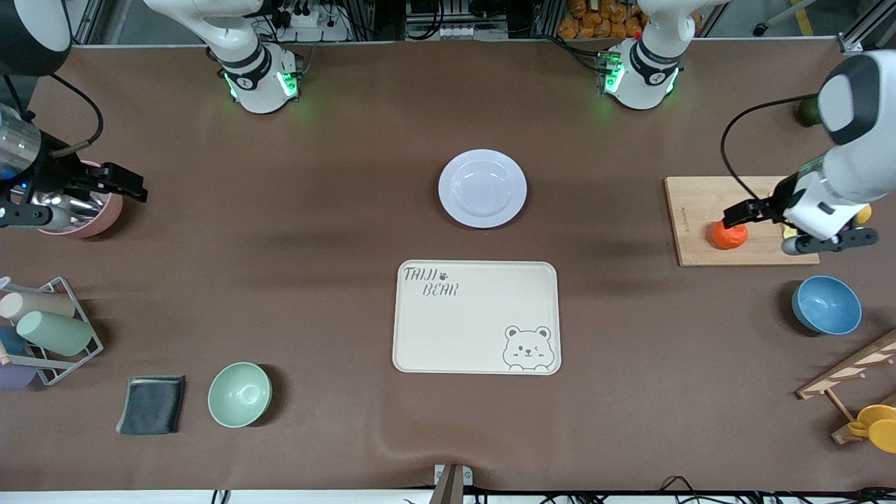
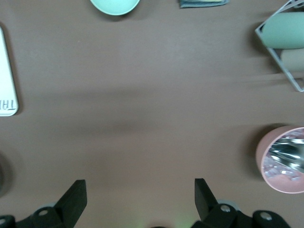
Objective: Place orange and plate with both arms
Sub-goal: 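Grasp and lift the orange with the left gripper while the right gripper advances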
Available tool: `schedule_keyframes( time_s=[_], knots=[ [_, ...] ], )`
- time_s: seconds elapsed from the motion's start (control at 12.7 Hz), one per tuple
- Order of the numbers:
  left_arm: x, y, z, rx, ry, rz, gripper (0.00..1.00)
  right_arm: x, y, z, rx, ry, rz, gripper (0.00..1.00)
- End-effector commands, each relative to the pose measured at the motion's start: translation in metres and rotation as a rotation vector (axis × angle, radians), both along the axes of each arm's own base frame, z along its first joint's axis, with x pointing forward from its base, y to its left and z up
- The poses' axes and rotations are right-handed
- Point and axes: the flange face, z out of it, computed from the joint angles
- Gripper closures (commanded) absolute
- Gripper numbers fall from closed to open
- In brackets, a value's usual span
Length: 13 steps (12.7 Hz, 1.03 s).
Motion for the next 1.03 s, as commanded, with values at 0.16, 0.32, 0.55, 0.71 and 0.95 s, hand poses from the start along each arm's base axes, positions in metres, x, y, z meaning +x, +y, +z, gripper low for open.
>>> schedule_keyframes(
  time_s=[0.16,0.32,0.55,0.71,0.95],
  knots=[
    [-0.048,0.026,-0.092,0.087,-0.061,-0.049,0.0,0.003,0.011,-0.031,0.072,0.069,-0.012,0.0],
    [-0.053,0.033,-0.123,0.103,-0.028,-0.081,0.0,0.0,0.019,-0.057,0.172,0.126,-0.036,0.0],
    [-0.056,0.051,-0.145,0.128,0.008,-0.108,0.0,0.001,0.019,-0.076,0.203,0.171,-0.055,0.0],
    [-0.056,0.06,-0.155,0.14,0.012,-0.124,0.0,-0.003,0.024,-0.09,0.262,0.201,-0.096,0.0],
    [-0.055,0.071,-0.169,0.152,0.012,-0.146,0.0,-0.004,0.031,-0.101,0.266,0.201,-0.105,0.0]
  ],
)
